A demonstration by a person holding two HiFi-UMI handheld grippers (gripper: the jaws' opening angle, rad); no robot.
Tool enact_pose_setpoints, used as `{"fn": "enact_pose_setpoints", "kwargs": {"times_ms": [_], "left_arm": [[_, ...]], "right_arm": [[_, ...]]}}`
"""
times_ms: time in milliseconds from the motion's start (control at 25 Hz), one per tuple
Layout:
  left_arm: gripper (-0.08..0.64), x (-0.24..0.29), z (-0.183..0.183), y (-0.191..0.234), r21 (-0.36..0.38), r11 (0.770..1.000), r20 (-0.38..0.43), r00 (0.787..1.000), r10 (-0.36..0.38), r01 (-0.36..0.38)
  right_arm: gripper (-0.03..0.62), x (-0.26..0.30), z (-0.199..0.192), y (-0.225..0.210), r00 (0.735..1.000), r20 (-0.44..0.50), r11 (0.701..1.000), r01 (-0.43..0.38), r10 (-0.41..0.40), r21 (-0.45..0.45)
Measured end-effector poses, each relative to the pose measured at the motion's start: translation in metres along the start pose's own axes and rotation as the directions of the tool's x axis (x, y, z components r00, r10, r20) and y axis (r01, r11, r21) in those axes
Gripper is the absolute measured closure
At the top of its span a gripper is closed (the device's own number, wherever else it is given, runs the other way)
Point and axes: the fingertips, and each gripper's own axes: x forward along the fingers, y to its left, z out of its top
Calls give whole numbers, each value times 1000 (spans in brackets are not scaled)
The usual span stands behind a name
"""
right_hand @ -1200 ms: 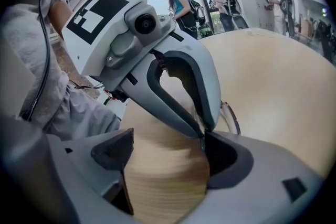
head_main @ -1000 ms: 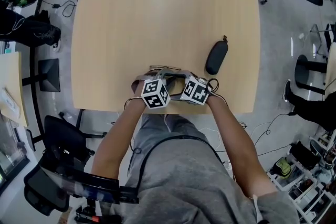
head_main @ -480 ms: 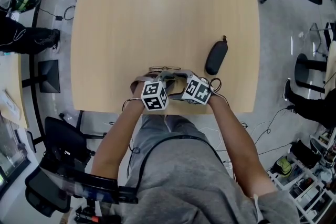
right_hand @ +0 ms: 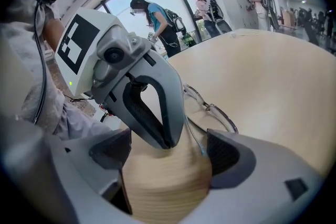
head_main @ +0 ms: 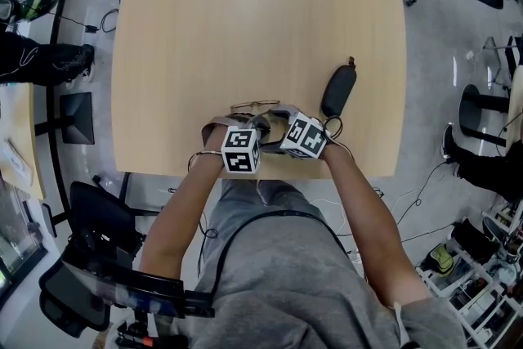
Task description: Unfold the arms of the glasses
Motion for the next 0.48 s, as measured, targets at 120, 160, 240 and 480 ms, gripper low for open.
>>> {"fn": "enact_pose_setpoints", "kwargs": {"times_ms": [120,160,240,480], "left_arm": [[551,-14,9,17,6,993,42,992,116,-116],[551,-15,10,20,-5,992,47,991,129,-129],[551,-8,7,19,-10,994,24,994,110,-110],[516,12,-2,1,-3,999,-36,998,42,-42]], "right_arm": [[167,-5,2,4,1000,-15,1000,-21,21,-12],[167,-5,1,6,999,-18,999,-32,32,-17],[167,0,-9,11,998,-27,998,-64,63,-9],[167,6,-13,17,994,4,992,-109,109,61]]}}
